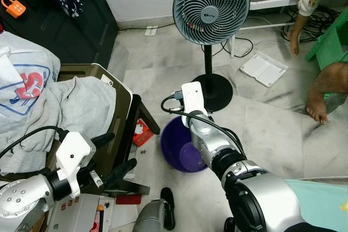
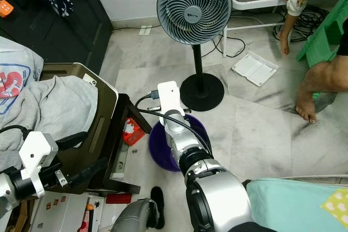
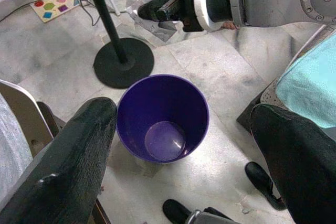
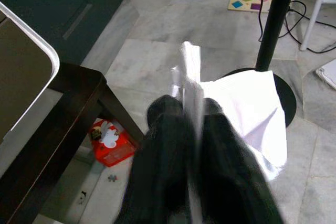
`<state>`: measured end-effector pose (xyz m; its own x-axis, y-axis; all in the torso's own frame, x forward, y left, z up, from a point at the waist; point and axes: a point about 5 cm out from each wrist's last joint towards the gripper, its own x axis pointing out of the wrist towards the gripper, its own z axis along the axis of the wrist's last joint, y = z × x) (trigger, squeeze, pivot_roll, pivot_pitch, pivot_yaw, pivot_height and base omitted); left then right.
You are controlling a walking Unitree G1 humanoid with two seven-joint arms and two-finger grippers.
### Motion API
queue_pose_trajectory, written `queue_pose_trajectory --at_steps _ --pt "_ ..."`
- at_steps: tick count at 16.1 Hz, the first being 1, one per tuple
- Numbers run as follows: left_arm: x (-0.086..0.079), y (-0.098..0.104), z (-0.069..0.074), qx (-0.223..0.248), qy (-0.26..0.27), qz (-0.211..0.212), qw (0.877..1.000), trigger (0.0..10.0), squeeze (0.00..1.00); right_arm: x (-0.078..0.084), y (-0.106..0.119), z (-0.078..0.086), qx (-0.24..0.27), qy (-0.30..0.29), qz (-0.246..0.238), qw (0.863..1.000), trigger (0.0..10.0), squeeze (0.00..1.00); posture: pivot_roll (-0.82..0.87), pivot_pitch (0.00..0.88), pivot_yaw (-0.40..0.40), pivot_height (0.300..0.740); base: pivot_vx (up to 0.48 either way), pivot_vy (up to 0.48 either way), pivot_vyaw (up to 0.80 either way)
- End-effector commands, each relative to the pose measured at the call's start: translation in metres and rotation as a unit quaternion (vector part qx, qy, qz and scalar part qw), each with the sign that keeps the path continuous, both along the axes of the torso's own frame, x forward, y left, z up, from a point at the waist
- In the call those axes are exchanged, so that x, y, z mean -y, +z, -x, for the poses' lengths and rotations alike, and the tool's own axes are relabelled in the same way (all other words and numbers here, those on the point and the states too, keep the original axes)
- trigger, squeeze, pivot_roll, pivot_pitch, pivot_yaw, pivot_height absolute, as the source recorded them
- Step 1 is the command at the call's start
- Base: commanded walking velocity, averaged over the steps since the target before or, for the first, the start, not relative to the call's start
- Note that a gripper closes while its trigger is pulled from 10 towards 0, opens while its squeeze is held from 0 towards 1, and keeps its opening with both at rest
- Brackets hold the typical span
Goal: Clean up the room
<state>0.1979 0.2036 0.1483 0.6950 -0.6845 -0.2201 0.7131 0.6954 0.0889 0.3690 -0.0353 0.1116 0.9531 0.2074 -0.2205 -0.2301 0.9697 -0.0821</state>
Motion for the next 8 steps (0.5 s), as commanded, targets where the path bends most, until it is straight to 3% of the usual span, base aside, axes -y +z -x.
queue_pose_trajectory --at_steps 1,8 --pt "-0.0045 -0.004 0.002 -0.011 0.011 -0.009 1.0 10.0 0.0 -0.0208 0.0024 0.0053 -0.003 0.019 -0.017 1.0 10.0 1.0 0.27 0.299 0.208 0.74 0.0 0.0 0.0" --pt "-0.0019 -0.0044 -0.002 -0.006 0.012 -0.004 1.0 10.0 0.0 -0.0181 0.0041 0.0035 0.003 0.017 -0.01 1.0 10.0 1.0 0.26 0.293 0.204 0.74 0.0 0.0 0.0"
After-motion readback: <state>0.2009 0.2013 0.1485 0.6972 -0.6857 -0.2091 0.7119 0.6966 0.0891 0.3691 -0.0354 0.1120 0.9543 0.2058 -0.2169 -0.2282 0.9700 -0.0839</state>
